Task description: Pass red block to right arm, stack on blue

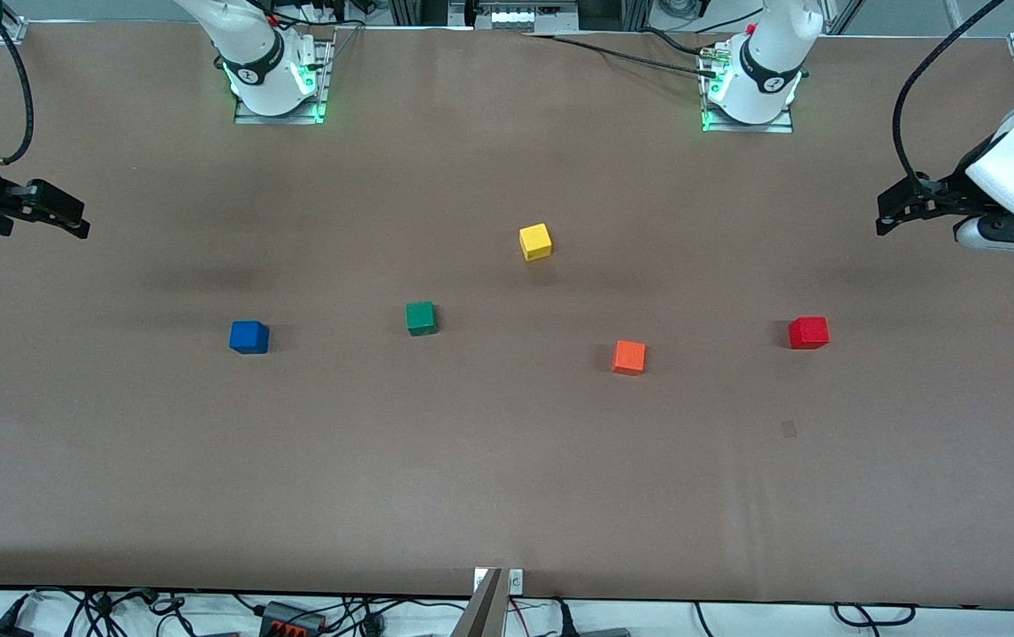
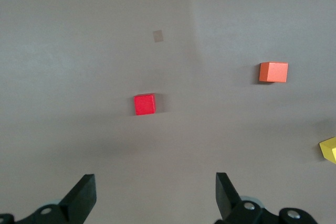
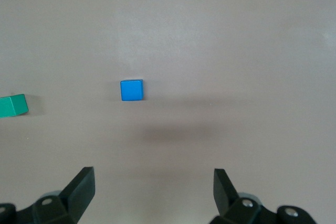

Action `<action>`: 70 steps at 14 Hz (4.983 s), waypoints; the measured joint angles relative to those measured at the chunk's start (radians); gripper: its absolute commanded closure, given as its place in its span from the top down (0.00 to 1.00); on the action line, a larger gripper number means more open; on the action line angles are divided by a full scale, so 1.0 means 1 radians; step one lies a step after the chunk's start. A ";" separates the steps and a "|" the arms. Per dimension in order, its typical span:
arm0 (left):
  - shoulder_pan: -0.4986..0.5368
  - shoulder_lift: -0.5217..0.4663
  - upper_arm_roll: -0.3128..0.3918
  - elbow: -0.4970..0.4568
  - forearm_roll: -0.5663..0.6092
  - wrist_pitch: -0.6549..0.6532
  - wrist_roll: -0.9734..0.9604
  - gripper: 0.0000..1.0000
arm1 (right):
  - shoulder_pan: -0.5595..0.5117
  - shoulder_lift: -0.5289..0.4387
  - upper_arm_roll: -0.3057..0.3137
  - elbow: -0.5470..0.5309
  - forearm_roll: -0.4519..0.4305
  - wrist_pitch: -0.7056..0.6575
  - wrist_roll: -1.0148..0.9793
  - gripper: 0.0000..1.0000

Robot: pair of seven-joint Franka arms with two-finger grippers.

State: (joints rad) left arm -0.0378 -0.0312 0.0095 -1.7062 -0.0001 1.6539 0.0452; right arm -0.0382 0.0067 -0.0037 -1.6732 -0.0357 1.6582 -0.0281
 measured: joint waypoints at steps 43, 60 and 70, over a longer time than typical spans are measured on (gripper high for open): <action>0.108 0.442 0.000 -0.526 0.000 1.031 0.107 0.76 | 0.159 0.168 0.008 -0.005 0.101 0.018 0.000 1.00; 0.110 0.365 -0.015 -0.224 0.000 0.534 0.312 0.16 | 0.215 0.233 0.008 0.069 0.173 0.049 -0.001 1.00; 0.102 0.362 -0.164 0.095 -0.239 0.077 0.632 0.16 | 0.220 0.370 0.007 0.076 0.909 0.165 -0.005 1.00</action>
State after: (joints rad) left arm 0.0647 0.3308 -0.1549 -1.6108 -0.2393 1.7313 0.6770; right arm 0.1819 0.3768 0.0033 -1.5974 0.8738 1.8233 -0.0336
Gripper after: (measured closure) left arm 0.445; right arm 0.000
